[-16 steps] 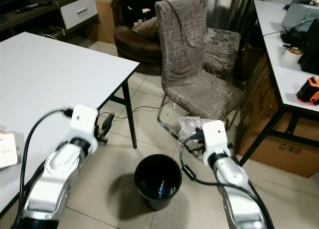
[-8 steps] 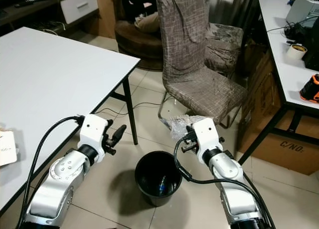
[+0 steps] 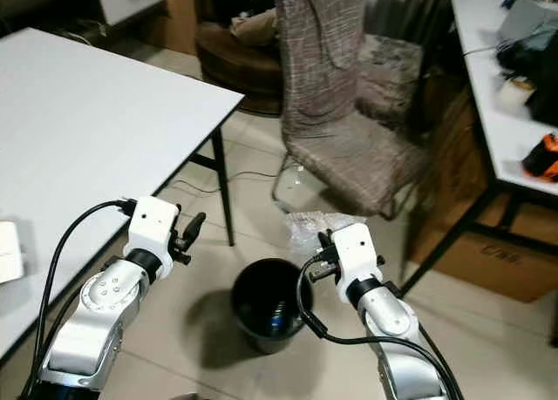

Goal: Picking trash to rubbish bin

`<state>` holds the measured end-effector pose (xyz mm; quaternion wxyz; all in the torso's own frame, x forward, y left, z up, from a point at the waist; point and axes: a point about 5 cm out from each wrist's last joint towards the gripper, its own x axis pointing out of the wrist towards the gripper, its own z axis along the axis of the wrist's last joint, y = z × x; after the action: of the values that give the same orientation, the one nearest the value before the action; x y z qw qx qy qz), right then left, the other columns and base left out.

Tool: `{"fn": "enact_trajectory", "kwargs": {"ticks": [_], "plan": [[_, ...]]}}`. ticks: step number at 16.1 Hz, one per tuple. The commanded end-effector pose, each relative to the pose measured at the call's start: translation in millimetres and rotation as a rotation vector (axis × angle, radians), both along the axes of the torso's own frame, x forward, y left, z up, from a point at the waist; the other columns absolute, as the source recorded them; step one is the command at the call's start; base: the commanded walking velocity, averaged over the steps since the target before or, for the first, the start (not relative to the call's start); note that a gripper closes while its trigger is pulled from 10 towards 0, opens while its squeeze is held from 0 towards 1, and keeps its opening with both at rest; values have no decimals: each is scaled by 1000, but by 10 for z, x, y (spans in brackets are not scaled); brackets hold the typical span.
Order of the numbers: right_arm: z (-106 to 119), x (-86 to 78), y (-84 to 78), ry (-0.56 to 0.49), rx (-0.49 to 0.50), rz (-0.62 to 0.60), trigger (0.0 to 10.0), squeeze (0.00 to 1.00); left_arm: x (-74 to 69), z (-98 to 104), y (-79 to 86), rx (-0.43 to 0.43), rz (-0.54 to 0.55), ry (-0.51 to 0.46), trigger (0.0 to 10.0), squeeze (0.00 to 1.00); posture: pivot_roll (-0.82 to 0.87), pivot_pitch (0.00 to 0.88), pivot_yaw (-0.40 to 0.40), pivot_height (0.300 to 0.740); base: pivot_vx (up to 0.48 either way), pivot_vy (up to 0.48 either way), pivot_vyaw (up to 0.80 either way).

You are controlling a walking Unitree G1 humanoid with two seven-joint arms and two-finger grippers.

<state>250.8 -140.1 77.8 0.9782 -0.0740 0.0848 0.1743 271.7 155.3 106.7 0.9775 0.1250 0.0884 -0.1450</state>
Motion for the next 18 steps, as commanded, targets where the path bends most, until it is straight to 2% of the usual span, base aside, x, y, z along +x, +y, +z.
{"fn": "enact_trajectory", "kwargs": {"ticks": [1, 3, 4, 6, 7, 9, 10, 12, 13, 15, 17, 18], "plan": [[-14, -4, -104, -3, 2, -56, 10000, 0, -2, -11, -95, -6, -63, 7, 10000, 0, -42, 34, -13, 740, 0, 0, 0], [-41, 8, -220, 23, 47, -158, 10000, 0, 32, 18, -213, 29, -193, 5, 10000, 0, -35, 38, 4, 740, 0, 0, 0], [-29, 32, -194, 21, 57, -150, 10000, 0, 44, 38, -194, 32, -197, 2, 10000, 0, -32, 45, 4, 740, 0, 0, 0], [-84, 58, -163, 47, 28, -129, 10000, 0, 40, 38, -140, 54, -183, -4, 10000, 0, -29, 46, -9, 740, 0, 0, 0], [-177, 24, -130, 89, -54, -78, 10000, 0, 13, -25, -98, 76, -169, 7, 10000, 0, -36, 63, -19, 740, 0, 0, 0], [-166, -53, -142, 71, -95, -43, 10000, 0, -30, -60, -120, 69, -146, 12, 10000, 0, -47, 82, -45, 740, 0, 0, 0], [-164, -76, -183, 62, -113, -56, 10000, 0, -49, -77, -150, 26, -103, 14, 10000, 0, -50, 88, -52, 740, 0, 0, 0], [-135, -73, -199, 53, -102, -63, 10000, 0, -95, -114, -187, 16, -91, 25, 10000, 0, -61, 92, -85, 740, 0, 0, 0], [-59, -29, -206, 22, -64, -87, 10000, 0, -109, -104, -195, 20, -81, 10, 10000, 0, -58, 90, -100, 740, 0, 0, 0], [-39, -6, -197, 18, -53, -84, 10000, 0, -72, -49, -159, -7, -38, -14, 10000, 0, -58, 82, -131, 740, 0, 0, 0], [-11, -13, -165, 13, -66, -17, 10000, 0, -14, -53, -142, 19, -14, -20, 10000, 0, -70, 77, -118, 740, 0, 0, 0], [4, 2, -201, 6, -58, -36, 10000, 0, -20, -36, -172, 11, -32, -22, 10000, 0, -62, 88, -102, 740, 0, 0, 0]]}}
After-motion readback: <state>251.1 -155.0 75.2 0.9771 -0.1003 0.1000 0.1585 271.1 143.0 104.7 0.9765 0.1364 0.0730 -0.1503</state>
